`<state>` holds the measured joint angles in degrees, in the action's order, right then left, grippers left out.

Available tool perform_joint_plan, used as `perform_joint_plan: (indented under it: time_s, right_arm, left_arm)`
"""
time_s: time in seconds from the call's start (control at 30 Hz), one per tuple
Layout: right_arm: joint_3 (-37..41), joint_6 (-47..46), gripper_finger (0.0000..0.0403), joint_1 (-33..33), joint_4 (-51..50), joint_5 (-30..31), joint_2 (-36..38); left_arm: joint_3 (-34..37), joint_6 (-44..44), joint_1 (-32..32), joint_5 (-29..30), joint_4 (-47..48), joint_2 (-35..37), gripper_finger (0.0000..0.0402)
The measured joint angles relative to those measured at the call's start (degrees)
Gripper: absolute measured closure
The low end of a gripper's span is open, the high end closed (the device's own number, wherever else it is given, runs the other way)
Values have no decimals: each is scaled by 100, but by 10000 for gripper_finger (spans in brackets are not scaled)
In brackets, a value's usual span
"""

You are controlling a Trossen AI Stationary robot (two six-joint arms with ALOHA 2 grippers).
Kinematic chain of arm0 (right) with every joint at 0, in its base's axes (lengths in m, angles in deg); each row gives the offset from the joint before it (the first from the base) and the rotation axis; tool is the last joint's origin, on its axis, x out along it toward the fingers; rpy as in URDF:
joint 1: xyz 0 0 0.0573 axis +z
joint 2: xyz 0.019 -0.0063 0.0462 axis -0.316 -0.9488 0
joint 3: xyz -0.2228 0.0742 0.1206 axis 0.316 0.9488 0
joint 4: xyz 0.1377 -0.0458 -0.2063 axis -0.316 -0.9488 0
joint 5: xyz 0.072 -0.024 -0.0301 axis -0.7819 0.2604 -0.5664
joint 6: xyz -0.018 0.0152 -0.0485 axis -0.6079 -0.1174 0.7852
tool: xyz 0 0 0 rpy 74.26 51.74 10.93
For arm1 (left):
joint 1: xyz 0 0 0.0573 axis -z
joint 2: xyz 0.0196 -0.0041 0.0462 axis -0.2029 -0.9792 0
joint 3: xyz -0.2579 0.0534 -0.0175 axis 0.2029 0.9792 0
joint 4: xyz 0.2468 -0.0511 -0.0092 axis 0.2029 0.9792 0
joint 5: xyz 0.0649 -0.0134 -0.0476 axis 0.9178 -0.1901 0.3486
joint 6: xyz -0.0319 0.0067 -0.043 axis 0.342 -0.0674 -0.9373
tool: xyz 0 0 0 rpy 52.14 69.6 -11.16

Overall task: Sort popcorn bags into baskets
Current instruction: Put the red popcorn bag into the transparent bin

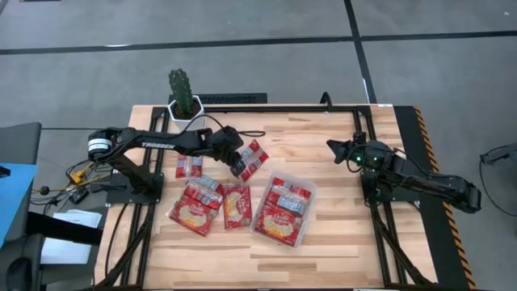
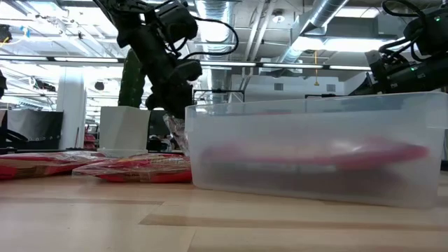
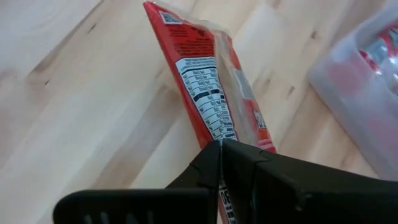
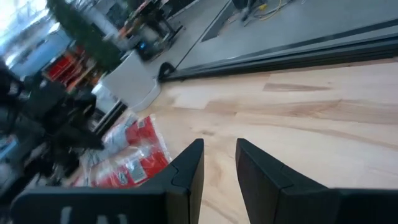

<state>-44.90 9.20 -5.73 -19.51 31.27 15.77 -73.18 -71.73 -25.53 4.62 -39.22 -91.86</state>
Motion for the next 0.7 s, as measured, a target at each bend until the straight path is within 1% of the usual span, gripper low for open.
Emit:
perform_joint_plan:
  time_s: [0.03,0.1,0.17,0.3,0.43,0.53,0.7]
  right_arm:
    - [4,210,284,-1,63,-152,-1]
    - [30,631,284,1,204,-661,-38]
    - [34,717,284,1,343,-986,-107]
    - [32,976,284,1,674,-1334,-275]
    - [-60,1408,275,5,1222,-1389,-521]
    - [-368,1786,250,-22,1247,-1375,-856]
    - [-1018,2418,187,-74,1266,-1398,-1711]
  left_arm:
    - [0,73,38,0,-28,0,401]
    - [-2,199,96,11,-58,0,401]
    - [-2,319,129,12,-102,0,401]
    - [-4,546,138,27,-186,0,401]
    - [-6,701,138,58,-251,0,401]
    - [-7,705,138,78,-247,0,401]
    - [-7,915,138,104,-246,0,401]
